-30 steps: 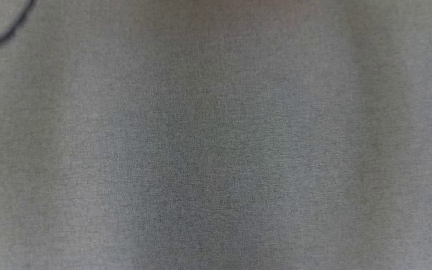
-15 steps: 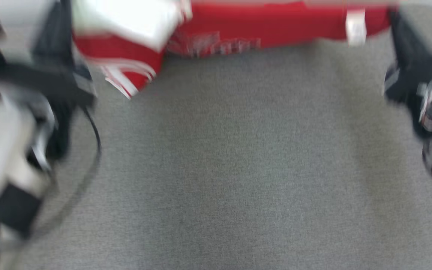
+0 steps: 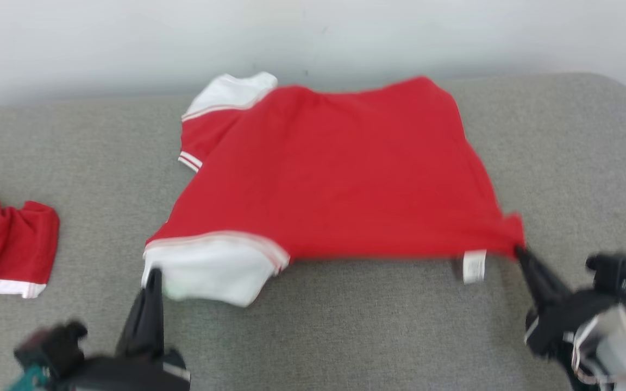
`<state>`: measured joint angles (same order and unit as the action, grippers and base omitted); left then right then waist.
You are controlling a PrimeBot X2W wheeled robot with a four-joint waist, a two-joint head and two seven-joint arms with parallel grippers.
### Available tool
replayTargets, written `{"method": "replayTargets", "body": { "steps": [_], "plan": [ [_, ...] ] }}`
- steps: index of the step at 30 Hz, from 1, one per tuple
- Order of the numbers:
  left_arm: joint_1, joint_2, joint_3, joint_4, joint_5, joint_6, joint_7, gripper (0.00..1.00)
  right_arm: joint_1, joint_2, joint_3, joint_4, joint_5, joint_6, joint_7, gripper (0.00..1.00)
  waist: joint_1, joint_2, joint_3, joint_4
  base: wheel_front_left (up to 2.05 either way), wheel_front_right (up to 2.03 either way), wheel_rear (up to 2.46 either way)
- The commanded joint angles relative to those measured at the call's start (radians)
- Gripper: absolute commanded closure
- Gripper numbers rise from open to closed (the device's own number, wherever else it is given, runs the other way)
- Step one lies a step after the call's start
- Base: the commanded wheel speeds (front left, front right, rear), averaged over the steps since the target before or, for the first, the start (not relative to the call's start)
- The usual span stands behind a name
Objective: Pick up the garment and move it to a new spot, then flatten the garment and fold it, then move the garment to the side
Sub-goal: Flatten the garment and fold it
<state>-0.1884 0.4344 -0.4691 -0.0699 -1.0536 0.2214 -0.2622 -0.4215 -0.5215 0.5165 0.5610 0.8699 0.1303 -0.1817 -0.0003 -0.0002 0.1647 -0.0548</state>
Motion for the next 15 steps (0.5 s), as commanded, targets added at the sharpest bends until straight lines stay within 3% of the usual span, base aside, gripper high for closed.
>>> {"method": "replayTargets", "body": {
  "steps": [1,4,15],
  "plan": [
    [0.035,-0.006,0.019,-0.003,0.01,0.006,-0.003,1.0,0.031,0.007,-0.006,-0.005,-0.018,0.001,0.004,1.0,0.0003,0.0002,-0.027,0.011,0.0,0.0,0.0],
    [0.174,-0.026,0.006,0.021,0.025,-0.002,-0.002,1.0,0.157,0.029,-0.055,-0.016,-0.062,0.001,0.02,1.0,0.0003,0.0002,-0.053,0.03,0.0,0.0,0.0],
    [0.336,-0.093,0.008,0.141,-0.002,-0.023,-0.003,1.0,0.434,0.101,-0.243,-0.114,-0.179,0.001,0.12,1.0,0.0003,0.0002,-0.112,0.054,0.0,0.0,0.0]
  ]
}}
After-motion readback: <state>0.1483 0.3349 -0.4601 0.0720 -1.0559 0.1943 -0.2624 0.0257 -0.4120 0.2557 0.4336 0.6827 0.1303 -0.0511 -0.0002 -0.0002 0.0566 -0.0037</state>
